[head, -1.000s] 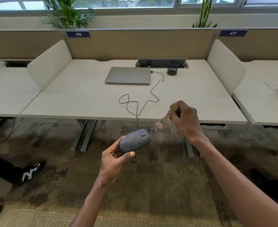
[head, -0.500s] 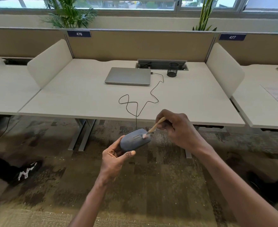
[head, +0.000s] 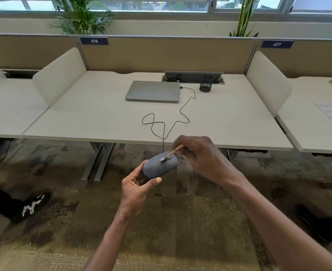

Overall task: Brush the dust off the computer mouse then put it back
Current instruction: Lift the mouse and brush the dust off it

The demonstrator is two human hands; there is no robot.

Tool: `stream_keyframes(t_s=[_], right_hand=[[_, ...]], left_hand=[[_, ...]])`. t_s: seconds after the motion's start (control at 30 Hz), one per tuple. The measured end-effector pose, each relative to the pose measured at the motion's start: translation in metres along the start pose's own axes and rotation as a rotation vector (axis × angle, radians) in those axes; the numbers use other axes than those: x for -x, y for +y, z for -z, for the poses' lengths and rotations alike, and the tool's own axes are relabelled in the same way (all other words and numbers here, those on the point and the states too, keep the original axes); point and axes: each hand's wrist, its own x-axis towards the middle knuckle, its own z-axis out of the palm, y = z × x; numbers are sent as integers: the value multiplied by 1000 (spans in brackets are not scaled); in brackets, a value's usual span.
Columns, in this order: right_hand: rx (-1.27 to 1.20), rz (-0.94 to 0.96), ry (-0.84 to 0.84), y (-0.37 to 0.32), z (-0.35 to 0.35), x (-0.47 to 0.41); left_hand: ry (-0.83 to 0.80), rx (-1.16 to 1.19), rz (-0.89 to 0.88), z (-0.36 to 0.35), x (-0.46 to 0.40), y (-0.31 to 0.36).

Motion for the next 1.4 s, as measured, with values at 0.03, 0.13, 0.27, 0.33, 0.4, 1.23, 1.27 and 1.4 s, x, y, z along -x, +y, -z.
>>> stream_keyframes(t_s=[0.03, 0.13, 0.27, 0.33, 0.4, 1.23, 1.27, 1.4], right_hand=[[4, -3, -20, 1, 1, 3], [0, -13, -78, 4, 10, 9], [3, -13, -22, 2, 16, 2], [-8, 7, 18, -3, 14, -6], [-4, 20, 6, -8, 8, -13], [20, 96, -175, -7, 5, 7], [23, 88, -177, -3, 7, 11], [45, 31, -159, 8, 15, 20]], left_hand=[[2, 0, -3, 1, 0, 1], [8, 13, -4, 3, 1, 1], [7, 10, 3, 3, -1, -2], [8, 3, 5, 0, -2, -3], [-7, -17, 0, -3, -3, -4], [10, 1, -39, -6, -3, 0], [15, 6, -37, -5, -3, -1], [19, 29, -25, -1, -5, -4]])
